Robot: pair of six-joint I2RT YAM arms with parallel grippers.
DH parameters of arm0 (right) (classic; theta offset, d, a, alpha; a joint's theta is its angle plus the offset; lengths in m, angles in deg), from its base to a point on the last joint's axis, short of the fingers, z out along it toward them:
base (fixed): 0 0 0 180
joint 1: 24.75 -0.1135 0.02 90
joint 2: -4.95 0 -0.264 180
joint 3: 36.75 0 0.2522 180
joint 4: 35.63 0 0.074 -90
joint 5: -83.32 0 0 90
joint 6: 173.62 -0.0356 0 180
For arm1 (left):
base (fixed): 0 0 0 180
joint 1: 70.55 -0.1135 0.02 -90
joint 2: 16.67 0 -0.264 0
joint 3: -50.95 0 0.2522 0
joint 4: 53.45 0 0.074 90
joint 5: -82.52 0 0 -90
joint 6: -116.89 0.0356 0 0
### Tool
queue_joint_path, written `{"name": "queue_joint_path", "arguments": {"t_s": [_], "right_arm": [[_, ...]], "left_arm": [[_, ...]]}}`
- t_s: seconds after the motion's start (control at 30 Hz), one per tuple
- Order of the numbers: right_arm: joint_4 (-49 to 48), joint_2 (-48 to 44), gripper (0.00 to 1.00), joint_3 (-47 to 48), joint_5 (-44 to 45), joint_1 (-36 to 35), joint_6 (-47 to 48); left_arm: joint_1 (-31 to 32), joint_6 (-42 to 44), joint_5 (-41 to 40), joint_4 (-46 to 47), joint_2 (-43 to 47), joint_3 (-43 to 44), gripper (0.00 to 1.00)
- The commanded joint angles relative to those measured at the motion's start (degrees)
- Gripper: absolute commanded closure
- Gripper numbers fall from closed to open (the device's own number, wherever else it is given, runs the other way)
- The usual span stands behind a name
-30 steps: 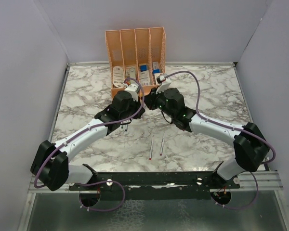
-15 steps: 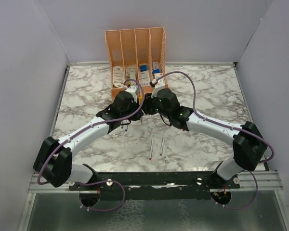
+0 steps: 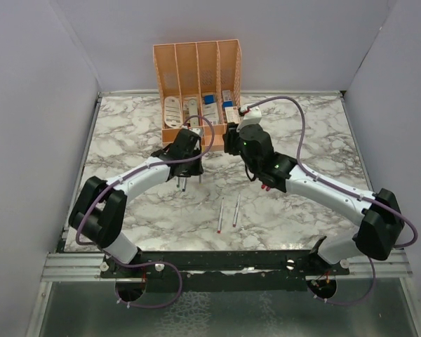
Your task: Insert the pens into the pen caps
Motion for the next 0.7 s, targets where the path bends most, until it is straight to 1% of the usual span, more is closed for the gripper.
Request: {"name": "queue_joint_path", "arguments": {"t_s": [0.0,0.13,0.37,0.57,0.67], "right_arm": [[3.95,-3.26,0.60,-0.25,8.45,-0.13,0.16],[5.82,-4.39,0.60,-1.22,8.81,-0.14,-1.17],[8.92,-4.88,0.60,-2.20,8.68,-0.14,-3.21],[10.26,-4.18,0.60,-2.56,8.41,-0.14,-4.30],[10.27,-3.71,0.60,-2.83,8.44,-0.14,-4.46]], "left_arm": [[-1.90,2.29,-2.11,-5.91,-6.05,5.64,1.00],[-2.25,3.47,-3.35,-9.26,-11.33,8.87,1.00],[-2.39,4.02,-3.10,-11.89,-15.89,10.22,1.00],[-2.52,3.76,-3.44,-13.39,-17.31,10.36,1.00],[-2.60,3.46,-3.48,-13.64,-17.31,10.34,0.95]]}}
